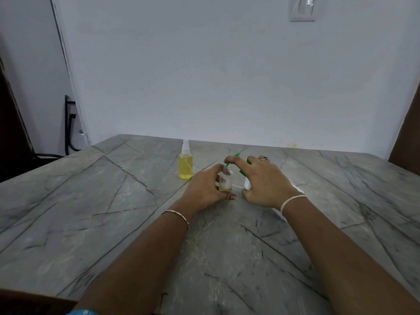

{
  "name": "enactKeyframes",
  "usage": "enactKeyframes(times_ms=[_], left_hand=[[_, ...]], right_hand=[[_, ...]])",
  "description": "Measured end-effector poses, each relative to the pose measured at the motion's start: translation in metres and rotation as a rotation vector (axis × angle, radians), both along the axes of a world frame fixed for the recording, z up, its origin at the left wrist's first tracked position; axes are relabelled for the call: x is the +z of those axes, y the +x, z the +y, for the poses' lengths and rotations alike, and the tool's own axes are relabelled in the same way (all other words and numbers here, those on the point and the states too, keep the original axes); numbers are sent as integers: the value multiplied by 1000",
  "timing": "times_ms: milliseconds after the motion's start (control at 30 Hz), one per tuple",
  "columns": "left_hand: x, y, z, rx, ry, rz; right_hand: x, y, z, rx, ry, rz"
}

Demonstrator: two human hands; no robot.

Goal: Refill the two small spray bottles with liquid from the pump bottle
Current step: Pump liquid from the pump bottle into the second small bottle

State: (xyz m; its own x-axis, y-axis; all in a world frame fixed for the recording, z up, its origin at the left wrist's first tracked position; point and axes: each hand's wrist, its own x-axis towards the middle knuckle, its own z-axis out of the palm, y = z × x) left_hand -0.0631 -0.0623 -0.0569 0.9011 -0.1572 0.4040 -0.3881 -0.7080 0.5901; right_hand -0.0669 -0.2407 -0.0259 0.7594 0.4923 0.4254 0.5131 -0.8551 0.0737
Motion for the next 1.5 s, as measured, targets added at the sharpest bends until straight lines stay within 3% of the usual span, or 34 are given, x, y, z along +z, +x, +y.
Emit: enactKeyframes(times_ms=[700,1500], left_hand=[[1,-1,-2,10,-8,27],[1,-2,0,14,-17,26]], right_hand=[[-1,2,5,3,116,-11],[-1,-2,4,-2,99,0]])
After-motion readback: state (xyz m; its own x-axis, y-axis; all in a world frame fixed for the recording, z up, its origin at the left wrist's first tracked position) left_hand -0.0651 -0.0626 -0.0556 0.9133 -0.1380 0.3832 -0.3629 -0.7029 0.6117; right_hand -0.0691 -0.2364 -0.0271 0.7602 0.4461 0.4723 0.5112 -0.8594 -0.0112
